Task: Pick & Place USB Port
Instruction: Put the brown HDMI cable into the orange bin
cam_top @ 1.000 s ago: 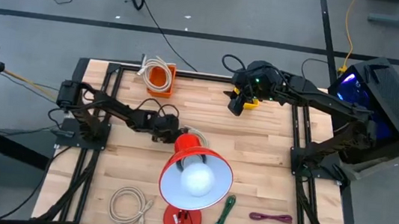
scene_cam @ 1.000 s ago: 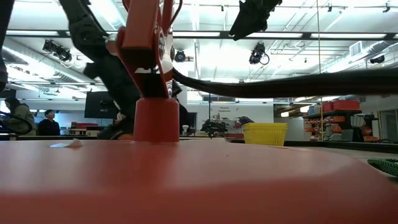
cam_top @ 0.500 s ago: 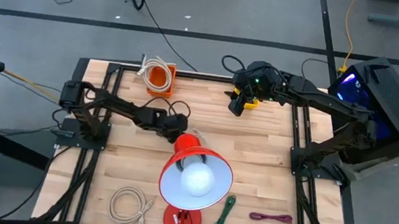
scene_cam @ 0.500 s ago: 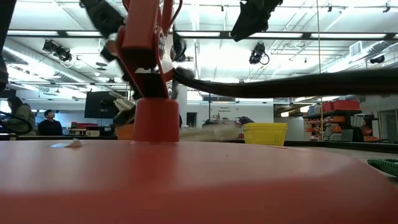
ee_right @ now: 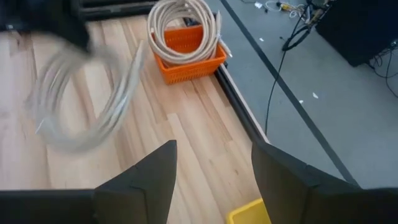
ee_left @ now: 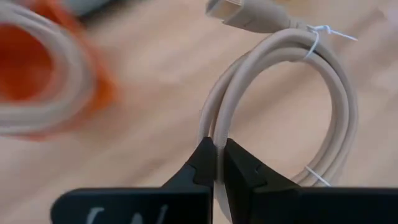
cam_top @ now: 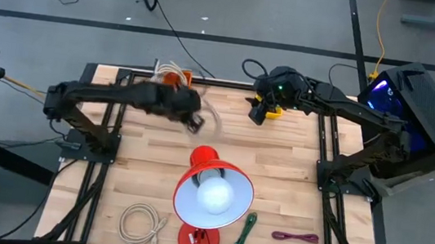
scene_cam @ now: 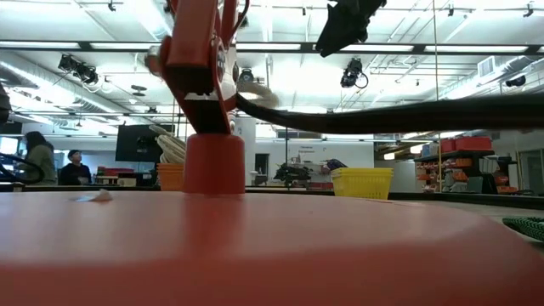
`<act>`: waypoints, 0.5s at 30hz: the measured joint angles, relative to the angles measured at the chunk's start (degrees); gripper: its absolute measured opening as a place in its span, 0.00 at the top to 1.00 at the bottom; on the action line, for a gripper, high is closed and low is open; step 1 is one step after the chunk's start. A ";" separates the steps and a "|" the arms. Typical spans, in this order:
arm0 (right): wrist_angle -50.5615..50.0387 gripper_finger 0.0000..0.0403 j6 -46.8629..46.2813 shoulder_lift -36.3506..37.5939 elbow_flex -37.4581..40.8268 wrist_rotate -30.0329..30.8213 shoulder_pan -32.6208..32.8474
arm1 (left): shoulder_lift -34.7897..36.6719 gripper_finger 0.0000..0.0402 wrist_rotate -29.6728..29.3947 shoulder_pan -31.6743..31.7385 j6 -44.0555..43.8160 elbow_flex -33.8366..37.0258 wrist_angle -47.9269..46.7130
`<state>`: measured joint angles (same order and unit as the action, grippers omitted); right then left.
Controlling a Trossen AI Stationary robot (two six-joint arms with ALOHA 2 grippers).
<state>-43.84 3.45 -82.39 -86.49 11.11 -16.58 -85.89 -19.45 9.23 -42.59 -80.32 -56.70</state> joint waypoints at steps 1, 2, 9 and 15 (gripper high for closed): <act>0.48 0.48 -0.39 0.00 -0.01 0.00 0.00 | 0.15 0.96 -2.05 1.13 1.42 -2.66 -4.05; 0.85 0.48 -0.82 0.00 -0.01 0.00 0.00 | 0.10 0.96 -4.04 2.47 2.89 -5.08 -8.05; 2.34 0.48 -2.10 0.00 -0.01 0.00 0.15 | -0.34 0.96 -10.35 15.92 14.74 -15.12 -22.60; 2.81 0.48 -4.48 0.00 -0.01 -0.15 0.22 | -0.76 0.96 -5.04 28.56 23.72 -15.25 -22.39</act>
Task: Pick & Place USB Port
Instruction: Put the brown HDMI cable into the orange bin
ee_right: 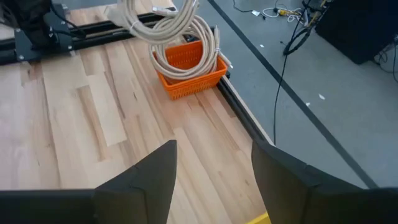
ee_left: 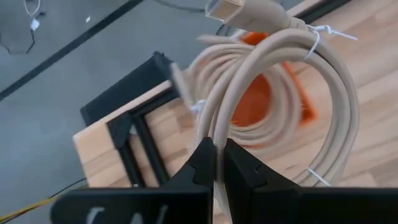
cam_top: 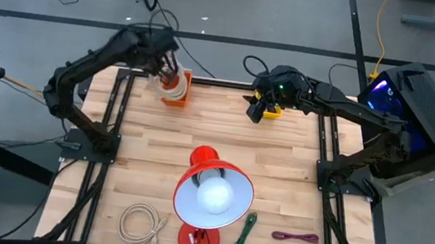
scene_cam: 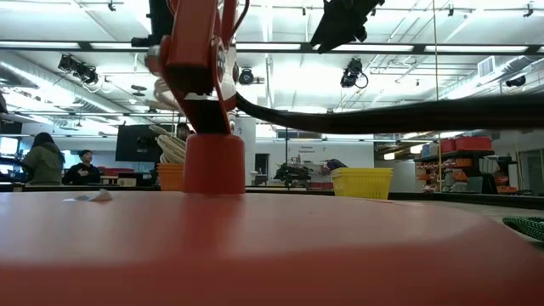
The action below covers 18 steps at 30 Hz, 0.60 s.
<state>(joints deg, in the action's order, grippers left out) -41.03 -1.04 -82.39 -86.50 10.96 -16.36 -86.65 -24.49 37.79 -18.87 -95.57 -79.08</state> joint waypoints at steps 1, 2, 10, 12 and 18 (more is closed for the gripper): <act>0.06 0.48 -0.16 0.00 0.00 0.00 0.00 | -0.39 0.96 0.06 1.33 0.76 0.14 0.10; 0.15 0.48 -0.27 0.00 0.00 -0.01 0.00 | -0.89 0.96 0.00 2.72 1.76 0.32 -0.07; 1.89 0.48 -2.90 0.00 0.00 -0.45 0.09 | -5.17 0.96 4.24 8.75 7.62 0.37 5.01; 1.87 0.48 -3.02 0.00 0.00 -0.46 0.09 | -6.30 0.96 4.33 9.42 8.04 0.35 5.49; 1.83 0.48 -3.53 0.00 0.00 -0.46 0.09 | -10.24 0.96 5.72 11.08 10.36 0.35 3.99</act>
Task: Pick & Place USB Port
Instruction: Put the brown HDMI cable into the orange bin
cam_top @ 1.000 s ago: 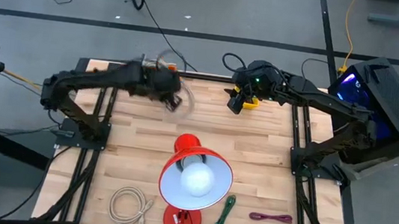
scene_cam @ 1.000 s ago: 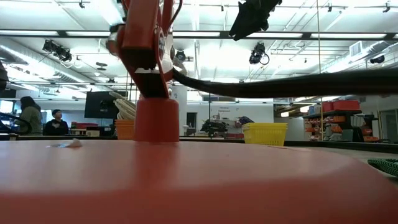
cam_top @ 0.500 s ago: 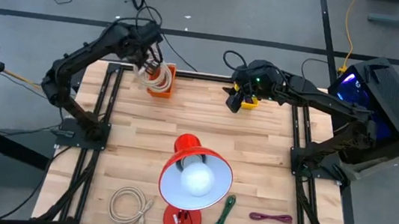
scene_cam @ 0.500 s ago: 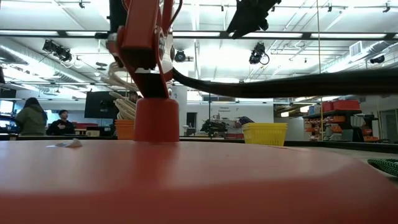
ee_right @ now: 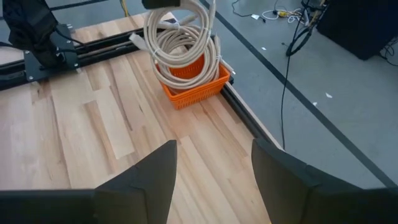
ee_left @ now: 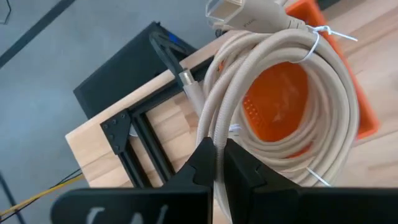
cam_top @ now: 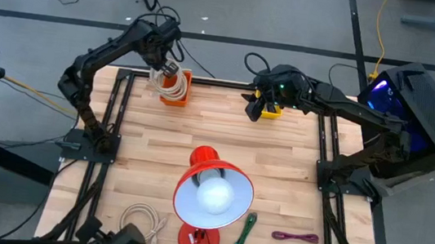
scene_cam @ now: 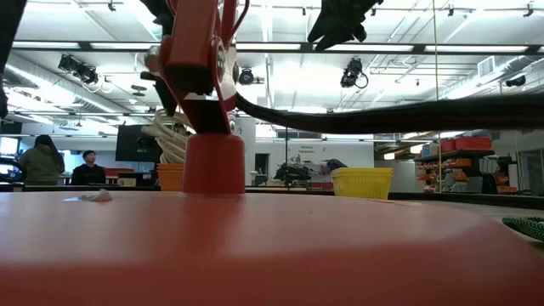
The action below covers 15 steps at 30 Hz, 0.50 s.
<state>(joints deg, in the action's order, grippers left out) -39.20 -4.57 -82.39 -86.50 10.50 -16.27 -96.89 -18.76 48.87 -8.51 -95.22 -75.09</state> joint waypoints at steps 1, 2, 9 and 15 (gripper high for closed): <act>0.00 0.48 -0.04 0.00 0.00 0.00 0.00 | -0.58 0.96 -0.02 0.19 0.14 0.00 0.10; 0.00 0.48 -0.13 0.00 0.00 0.00 0.00 | -1.07 0.96 -0.01 0.25 0.19 0.00 0.16; 0.00 0.48 -0.40 0.00 0.01 0.00 0.00 | -3.16 0.96 0.75 0.53 0.28 0.00 0.35; -0.02 0.48 -0.36 0.00 0.00 -0.02 0.00 | -3.31 0.96 0.95 1.32 0.24 0.00 0.69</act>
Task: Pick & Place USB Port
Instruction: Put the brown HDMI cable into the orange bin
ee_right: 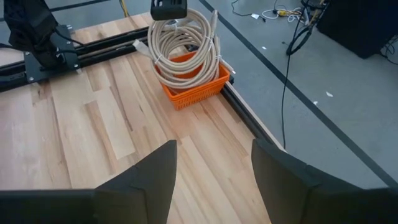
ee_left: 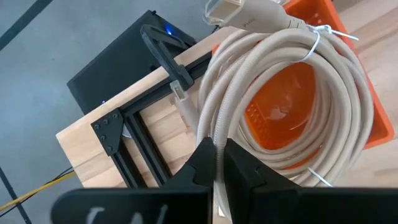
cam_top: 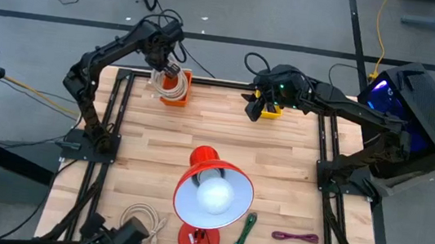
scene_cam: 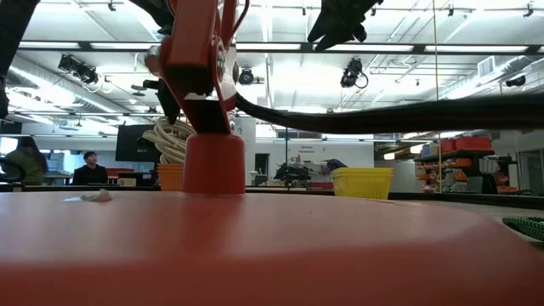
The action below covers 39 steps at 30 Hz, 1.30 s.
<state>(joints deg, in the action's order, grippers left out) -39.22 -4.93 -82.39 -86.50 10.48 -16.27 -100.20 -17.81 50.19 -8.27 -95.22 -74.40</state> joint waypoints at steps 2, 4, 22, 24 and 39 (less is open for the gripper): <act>-0.02 0.48 0.00 0.00 0.01 0.02 0.00 | 0.00 0.96 0.12 0.40 -0.02 0.00 -0.28; -0.17 0.48 0.02 0.00 0.00 0.00 0.00 | 0.00 0.96 0.77 0.53 -0.06 0.00 -0.40; -0.74 0.48 0.20 -0.02 0.02 -0.02 0.00 | 0.01 0.96 4.62 0.66 -1.82 0.00 1.18; -0.73 0.48 0.20 -0.02 0.02 -0.02 0.00 | 0.02 0.96 4.65 0.66 -2.20 0.00 0.70; -0.68 0.48 0.87 -0.02 0.02 -0.02 0.00 | 0.02 0.95 4.58 1.76 -3.70 0.00 -2.44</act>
<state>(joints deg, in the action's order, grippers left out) -39.90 -4.05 -82.41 -86.48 10.46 -16.27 -100.18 -13.23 51.94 -11.98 -95.22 -76.84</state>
